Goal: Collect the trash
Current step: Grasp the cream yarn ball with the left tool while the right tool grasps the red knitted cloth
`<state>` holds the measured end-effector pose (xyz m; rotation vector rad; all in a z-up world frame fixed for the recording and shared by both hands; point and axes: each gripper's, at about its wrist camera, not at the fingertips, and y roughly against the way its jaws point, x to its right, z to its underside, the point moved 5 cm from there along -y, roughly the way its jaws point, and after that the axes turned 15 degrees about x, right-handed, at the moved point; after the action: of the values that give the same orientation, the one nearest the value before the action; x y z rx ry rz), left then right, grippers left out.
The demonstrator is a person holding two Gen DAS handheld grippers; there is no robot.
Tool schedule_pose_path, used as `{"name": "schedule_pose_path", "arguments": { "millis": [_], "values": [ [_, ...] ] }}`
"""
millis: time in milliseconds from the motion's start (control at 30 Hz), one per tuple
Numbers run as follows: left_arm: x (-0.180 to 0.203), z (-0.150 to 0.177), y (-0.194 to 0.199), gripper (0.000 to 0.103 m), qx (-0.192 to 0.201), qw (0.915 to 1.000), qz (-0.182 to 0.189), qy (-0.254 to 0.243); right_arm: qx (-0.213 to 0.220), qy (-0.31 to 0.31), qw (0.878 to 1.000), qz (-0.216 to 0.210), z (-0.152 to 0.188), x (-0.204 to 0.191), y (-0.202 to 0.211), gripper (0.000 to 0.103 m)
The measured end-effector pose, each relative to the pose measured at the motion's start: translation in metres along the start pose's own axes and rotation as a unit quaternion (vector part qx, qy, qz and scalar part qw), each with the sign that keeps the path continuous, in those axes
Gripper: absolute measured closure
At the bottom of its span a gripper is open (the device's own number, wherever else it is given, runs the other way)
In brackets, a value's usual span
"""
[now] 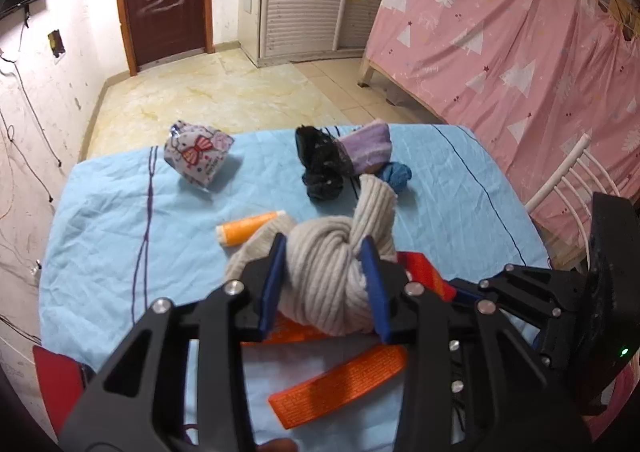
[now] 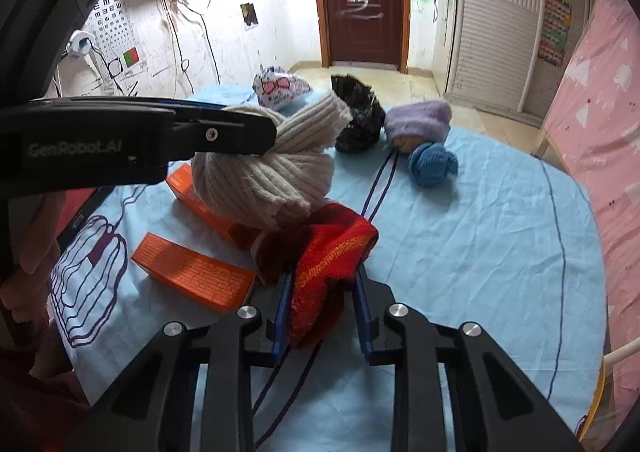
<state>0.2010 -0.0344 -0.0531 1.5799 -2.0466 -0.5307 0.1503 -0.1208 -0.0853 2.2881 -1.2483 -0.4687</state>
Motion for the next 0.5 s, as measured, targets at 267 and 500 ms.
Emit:
{"name": "schedule_pose_path", "arguments": {
  "millis": [267,500],
  "values": [
    [0.004,-0.017,0.018,0.068,0.027,0.9996,-0.003,0.000,0.038,-0.016,0.999,0.027,-0.015,0.020,0.027,0.084],
    [0.027,-0.028,0.028,0.068,0.040,0.9991,0.005,-0.016,0.064,-0.038,0.996,0.047,-0.019,0.047,0.055,0.084]
  ]
}}
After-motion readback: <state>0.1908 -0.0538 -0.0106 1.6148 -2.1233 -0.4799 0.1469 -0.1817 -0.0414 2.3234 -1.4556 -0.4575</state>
